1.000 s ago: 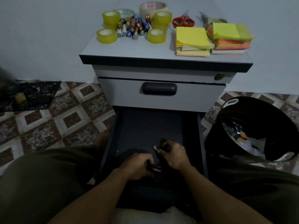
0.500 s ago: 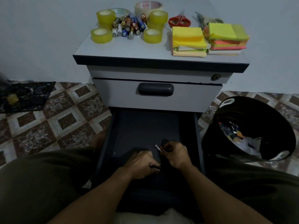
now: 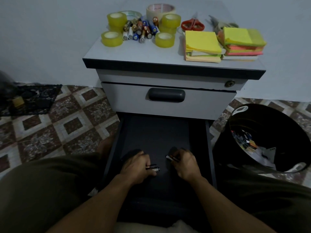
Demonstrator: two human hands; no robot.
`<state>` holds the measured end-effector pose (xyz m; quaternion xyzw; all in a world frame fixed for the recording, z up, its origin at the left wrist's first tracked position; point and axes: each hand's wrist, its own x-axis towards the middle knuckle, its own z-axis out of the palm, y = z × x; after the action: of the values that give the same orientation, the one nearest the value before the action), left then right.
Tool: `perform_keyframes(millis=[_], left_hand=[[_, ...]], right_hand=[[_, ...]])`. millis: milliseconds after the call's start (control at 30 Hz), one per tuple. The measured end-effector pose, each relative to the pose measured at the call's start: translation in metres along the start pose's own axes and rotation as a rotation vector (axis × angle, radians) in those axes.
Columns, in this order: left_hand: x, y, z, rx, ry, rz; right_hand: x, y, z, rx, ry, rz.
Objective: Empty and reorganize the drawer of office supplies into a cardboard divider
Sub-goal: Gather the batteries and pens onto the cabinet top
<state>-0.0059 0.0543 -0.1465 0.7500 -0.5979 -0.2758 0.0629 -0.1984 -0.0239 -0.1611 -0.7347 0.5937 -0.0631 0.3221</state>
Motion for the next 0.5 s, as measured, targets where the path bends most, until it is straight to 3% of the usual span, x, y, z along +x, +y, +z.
perform_keyframes(millis=[300,500], left_hand=[[-0.001,-0.003,0.0,-0.099,-0.021,-0.017],[-0.001,-0.004,-0.002,-0.272,-0.015,-0.073]], right_hand=[[-0.007,0.002,0.002,0.103,-0.007,0.015],[-0.013,-0.004,-0.003,0.3,-0.014,0.033]])
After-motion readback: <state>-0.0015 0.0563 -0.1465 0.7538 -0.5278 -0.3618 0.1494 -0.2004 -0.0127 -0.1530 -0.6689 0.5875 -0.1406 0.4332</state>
